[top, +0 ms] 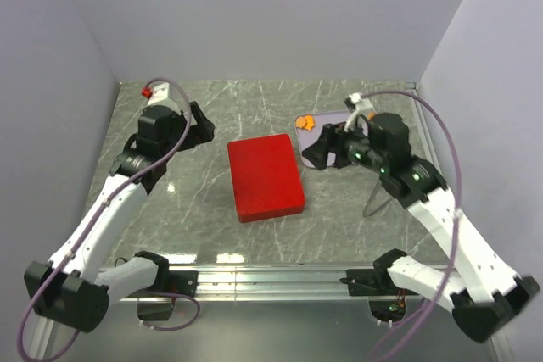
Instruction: Pack the cookies
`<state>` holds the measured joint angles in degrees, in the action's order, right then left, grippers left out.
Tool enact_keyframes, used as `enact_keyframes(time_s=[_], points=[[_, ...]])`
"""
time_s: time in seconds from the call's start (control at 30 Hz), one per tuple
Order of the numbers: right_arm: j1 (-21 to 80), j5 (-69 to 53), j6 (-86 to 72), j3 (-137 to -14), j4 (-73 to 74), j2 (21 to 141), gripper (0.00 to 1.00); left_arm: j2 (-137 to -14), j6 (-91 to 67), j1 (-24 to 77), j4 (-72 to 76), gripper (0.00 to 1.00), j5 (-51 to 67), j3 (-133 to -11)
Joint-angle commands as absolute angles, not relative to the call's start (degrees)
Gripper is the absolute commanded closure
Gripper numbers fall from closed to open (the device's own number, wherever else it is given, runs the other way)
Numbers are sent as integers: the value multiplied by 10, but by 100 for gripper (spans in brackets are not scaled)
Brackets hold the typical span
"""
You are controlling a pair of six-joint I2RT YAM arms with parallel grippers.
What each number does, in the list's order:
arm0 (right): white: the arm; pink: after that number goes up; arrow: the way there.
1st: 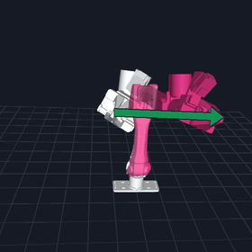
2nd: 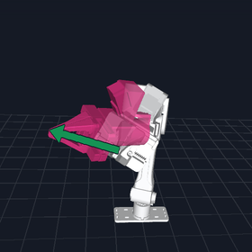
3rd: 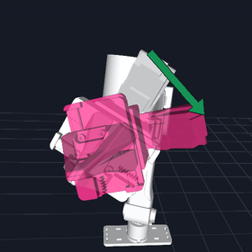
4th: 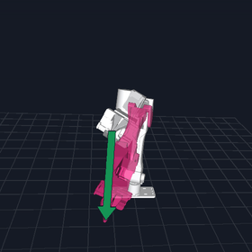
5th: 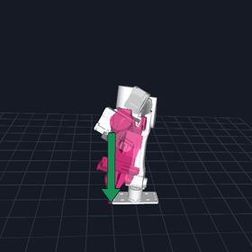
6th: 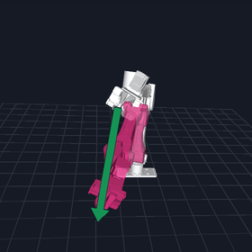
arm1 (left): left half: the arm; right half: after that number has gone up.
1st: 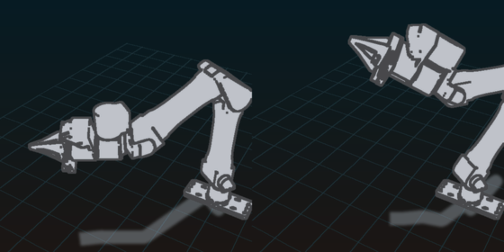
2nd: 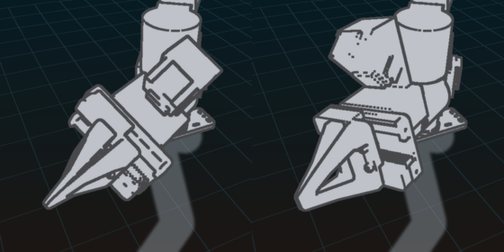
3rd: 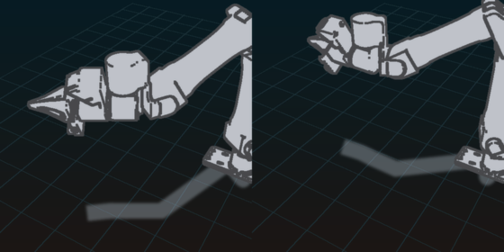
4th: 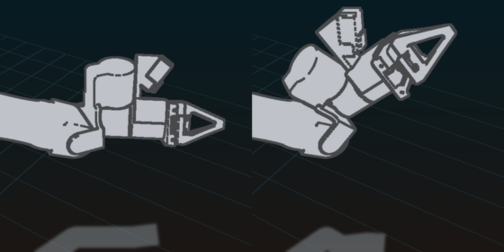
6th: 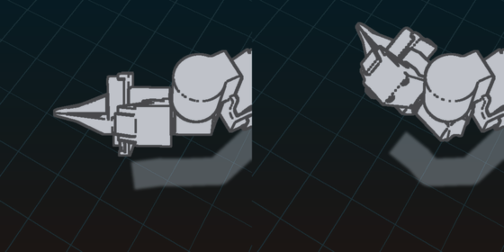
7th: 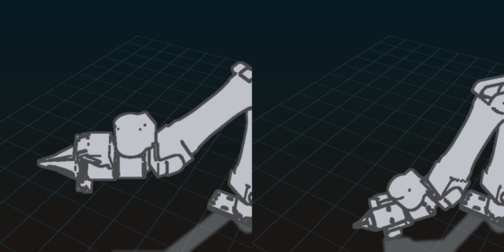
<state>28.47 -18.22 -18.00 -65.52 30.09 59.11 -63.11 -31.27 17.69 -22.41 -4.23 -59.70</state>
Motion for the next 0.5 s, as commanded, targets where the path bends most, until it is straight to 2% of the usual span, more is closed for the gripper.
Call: enact_keyframes(time_s=[0.0,0.03,0.07,0.27,0.37,0.47], points=[[283,-80,-180,-618,222,520,17,-572,-287,172,-157,0,-150,-573],[283,-69,-177,-594,202,490,17,-561,-274,172,-143,1,-183,-543],[283,-55,-167,-579,191,476,10,-538,-267,171,-129,1,-192,-527],[283,17,-126,-454,72,378,5,-450,-225,162,-4,1,-341,-354],[283,94,-119,-382,5,352,4,-419,-172,150,82,0,-359,-259],[283,177,-126,-350,1,359,3,-401,-128,129,174,1,-309,-175]])
